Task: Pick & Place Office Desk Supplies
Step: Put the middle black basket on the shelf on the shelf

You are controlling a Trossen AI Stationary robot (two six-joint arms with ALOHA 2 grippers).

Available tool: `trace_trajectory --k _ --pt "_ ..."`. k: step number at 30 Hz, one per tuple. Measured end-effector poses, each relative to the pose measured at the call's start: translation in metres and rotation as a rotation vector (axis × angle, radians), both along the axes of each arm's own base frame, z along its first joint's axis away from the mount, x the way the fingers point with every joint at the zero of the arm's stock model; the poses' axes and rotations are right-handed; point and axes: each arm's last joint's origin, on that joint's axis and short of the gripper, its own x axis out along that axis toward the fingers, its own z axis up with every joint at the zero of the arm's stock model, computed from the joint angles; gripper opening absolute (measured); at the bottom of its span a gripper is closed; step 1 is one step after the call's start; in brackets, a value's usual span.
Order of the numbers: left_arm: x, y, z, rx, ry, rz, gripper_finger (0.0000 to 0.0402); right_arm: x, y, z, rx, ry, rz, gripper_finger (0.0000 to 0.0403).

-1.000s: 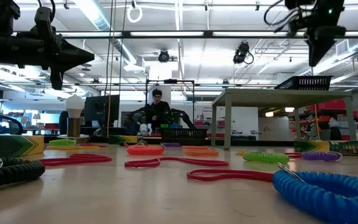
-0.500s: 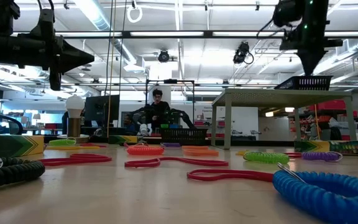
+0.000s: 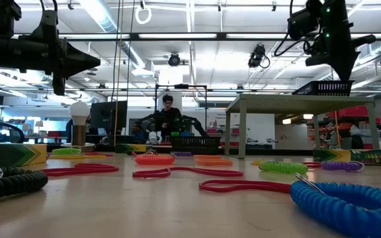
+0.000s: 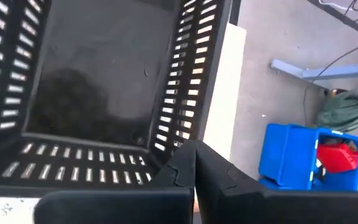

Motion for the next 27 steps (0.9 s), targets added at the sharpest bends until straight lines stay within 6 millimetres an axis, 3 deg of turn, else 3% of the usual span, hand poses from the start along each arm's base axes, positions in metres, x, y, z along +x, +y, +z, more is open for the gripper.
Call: trace_trajectory --k 11,27 --pt "0.0 0.0 0.0 0.03 0.016 0.005 0.002 0.0026 0.0009 -0.0069 0.012 -0.054 -0.055 0.0004" --pt "0.0 0.0 0.0 0.036 0.019 0.006 0.002 -0.0009 0.003 -0.0081 0.007 0.002 -0.064 0.0008"
